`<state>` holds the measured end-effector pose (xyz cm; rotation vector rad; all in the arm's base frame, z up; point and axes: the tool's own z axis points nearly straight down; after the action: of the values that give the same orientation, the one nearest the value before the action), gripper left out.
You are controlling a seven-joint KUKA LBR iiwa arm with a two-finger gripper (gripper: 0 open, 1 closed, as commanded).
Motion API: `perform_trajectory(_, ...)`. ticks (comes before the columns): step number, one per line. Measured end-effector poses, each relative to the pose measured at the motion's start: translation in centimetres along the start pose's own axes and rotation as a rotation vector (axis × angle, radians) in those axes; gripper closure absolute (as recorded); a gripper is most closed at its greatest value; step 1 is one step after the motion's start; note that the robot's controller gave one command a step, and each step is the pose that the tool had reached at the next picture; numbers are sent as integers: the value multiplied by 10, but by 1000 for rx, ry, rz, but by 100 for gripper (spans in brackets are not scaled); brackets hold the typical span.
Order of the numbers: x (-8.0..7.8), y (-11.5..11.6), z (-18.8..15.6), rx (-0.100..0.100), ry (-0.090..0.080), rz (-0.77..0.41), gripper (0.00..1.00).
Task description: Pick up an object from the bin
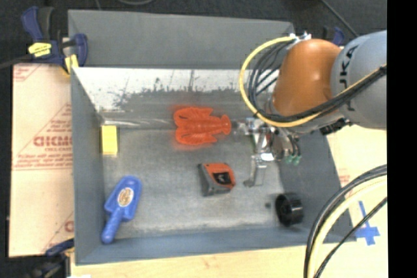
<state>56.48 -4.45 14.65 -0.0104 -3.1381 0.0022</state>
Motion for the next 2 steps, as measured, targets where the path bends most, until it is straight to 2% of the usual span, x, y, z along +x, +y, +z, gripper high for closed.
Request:
perform_trajectory(1,1,0,-1,0,0,0,0)
perform_trajectory(2,9,4,-43,0,3,-33,0)
